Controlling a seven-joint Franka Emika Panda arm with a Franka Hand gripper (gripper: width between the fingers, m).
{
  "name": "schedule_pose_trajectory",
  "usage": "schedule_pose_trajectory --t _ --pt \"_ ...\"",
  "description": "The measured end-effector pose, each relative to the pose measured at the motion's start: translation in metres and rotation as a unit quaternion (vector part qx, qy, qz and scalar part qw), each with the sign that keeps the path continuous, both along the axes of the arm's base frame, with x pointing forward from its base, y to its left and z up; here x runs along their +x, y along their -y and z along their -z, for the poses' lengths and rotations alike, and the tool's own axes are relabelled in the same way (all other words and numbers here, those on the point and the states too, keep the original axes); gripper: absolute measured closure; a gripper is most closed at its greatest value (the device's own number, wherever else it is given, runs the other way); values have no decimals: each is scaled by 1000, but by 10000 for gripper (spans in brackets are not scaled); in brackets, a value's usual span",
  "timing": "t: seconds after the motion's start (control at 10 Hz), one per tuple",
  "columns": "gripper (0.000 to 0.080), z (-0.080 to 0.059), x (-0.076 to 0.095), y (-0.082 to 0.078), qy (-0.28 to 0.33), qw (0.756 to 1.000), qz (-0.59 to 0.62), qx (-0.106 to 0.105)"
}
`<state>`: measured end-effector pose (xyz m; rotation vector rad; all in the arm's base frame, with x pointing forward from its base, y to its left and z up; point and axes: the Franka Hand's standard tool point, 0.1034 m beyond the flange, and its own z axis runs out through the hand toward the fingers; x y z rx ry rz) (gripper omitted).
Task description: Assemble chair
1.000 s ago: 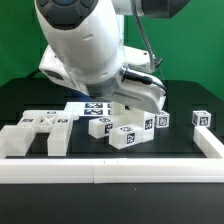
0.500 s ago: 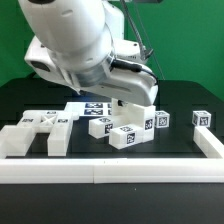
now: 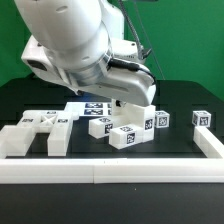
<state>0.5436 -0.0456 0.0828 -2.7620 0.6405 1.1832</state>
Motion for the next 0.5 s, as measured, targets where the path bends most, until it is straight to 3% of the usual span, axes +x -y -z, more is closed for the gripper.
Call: schedule_pose_trajectory --t 0.1,0.3,0.5 --pt "150 6 7 6 46 998 -28 15" --pt "150 5 13 12 135 988 -71 10" --pt "150 7 19 15 207 975 -79 -11"
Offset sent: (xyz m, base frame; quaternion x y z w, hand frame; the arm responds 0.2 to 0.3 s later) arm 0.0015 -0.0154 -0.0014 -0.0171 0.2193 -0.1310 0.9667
